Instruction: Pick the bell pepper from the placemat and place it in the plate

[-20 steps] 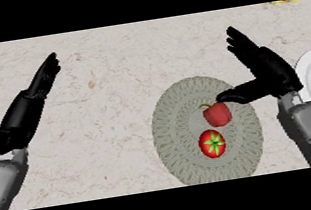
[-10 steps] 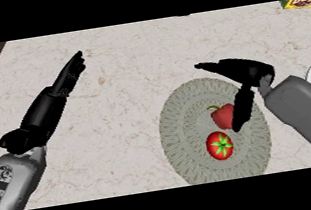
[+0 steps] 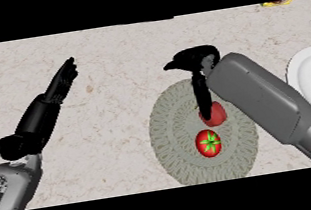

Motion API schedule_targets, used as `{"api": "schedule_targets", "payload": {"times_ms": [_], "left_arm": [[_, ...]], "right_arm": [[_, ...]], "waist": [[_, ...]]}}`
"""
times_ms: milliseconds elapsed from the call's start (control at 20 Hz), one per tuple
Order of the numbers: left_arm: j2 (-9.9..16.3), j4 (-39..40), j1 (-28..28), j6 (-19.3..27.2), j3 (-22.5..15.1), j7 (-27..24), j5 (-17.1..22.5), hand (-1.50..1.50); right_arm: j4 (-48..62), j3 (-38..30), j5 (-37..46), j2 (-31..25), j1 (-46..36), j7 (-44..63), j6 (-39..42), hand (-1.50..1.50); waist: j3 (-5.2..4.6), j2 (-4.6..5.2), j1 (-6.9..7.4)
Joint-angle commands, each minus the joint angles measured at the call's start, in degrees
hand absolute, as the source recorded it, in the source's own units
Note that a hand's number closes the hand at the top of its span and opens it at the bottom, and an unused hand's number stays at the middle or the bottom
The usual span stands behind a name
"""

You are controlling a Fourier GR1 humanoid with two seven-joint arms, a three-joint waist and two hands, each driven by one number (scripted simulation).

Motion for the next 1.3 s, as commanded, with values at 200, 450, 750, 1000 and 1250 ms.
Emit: {"api": "schedule_targets", "payload": {"times_ms": [200,450,750,1000,1250], "left_arm": [[1.4,-0.8,0.0,-1.6,3.3,2.7,0.9,0.00],[-0.6,-4.5,2.7,0.2,2.1,2.6,-1.2,0.00],[-0.2,-3.8,3.6,-2.9,3.7,0.9,-1.3,0.00],[-0.6,-6.0,5.4,-3.2,4.8,3.2,-1.4,0.00],[-2.7,-4.0,3.8,-3.2,5.5,2.0,-3.0,0.00]], "right_arm": [[13.5,-5.2,-7.6,7.6,-9.1,15.0,12.6,-1.50],[20.5,-3.7,-3.6,5.7,-13.5,12.2,15.1,-1.50],[29.6,-6.4,-1.0,7.4,-19.1,10.5,12.4,-1.50],[32.1,-9.0,-1.4,6.4,-20.5,9.5,17.3,-1.50],[32.7,-6.5,3.1,9.4,-16.1,4.8,14.9,-1.50]], "waist": [[0.02,-0.30,-1.78],[0.06,0.00,-1.13],[0.06,0.15,-1.00],[0.06,-0.16,-1.65],[0.07,0.00,-1.73]]}}
